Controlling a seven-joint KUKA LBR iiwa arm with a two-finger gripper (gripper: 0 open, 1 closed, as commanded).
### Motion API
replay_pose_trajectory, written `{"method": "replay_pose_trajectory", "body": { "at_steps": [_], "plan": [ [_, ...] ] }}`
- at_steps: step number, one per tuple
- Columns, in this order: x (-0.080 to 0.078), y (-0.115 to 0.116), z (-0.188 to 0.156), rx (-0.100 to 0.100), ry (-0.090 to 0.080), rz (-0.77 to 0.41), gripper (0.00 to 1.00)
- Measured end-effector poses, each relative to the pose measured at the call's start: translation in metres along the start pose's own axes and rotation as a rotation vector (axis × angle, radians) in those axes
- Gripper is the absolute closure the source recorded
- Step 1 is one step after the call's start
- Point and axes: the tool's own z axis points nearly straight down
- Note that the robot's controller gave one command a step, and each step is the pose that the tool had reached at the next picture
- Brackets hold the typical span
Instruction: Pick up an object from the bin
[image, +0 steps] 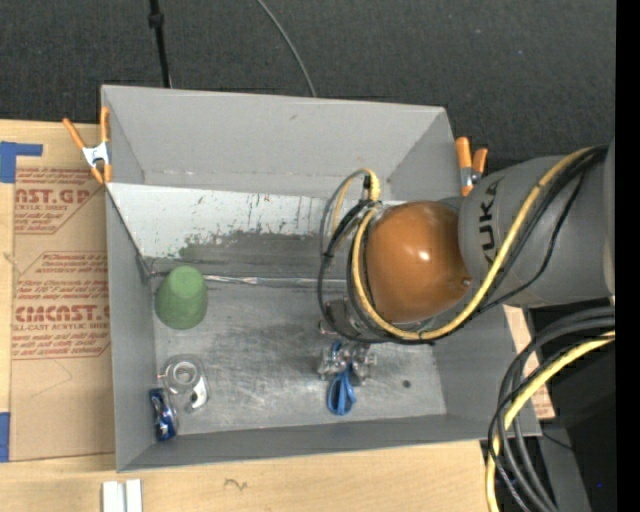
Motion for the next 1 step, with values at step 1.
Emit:
{"method": "replay_pose_trajectory", "body": {
  "at_steps": [1],
  "plan": [
    [-0.0021, 0.0000, -0.0277, 0.000, 0.003, 0.001, 1.00]
  ]
}}
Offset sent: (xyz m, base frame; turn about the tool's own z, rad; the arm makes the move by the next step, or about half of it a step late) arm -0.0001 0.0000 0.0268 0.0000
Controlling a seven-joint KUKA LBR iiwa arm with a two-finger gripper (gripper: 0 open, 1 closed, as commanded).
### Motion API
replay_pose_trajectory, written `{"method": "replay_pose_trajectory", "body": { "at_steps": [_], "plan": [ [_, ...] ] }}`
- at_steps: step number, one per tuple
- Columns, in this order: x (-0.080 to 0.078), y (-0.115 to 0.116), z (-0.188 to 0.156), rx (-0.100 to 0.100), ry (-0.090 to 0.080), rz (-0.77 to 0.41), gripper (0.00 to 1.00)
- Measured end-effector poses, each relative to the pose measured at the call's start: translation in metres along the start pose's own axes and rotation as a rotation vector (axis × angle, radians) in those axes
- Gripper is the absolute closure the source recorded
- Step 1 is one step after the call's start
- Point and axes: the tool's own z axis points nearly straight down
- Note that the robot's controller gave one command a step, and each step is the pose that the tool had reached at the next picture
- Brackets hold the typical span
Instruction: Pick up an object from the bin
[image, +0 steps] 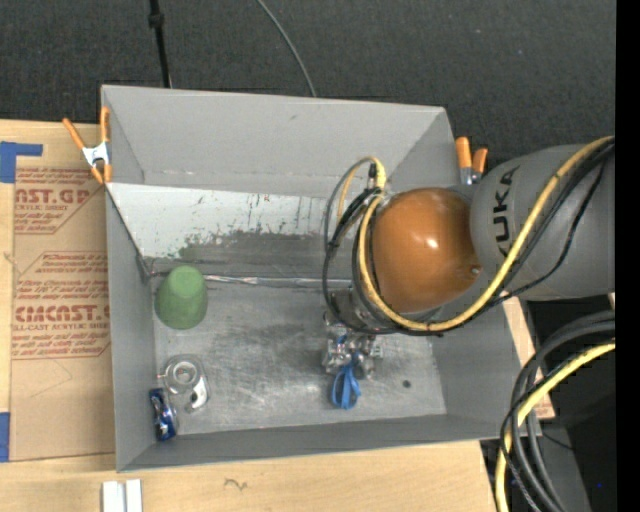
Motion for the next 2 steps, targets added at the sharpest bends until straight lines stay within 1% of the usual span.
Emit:
{"method": "replay_pose_trajectory", "body": {
  "at_steps": [1, 2],
  "plan": [
    [-0.0020, -0.0008, -0.0501, 0.003, 0.000, 0.001, 1.00],
    [-0.0038, -0.0009, -0.0582, -0.001, 0.000, 0.003, 1.00]
  ]
}}
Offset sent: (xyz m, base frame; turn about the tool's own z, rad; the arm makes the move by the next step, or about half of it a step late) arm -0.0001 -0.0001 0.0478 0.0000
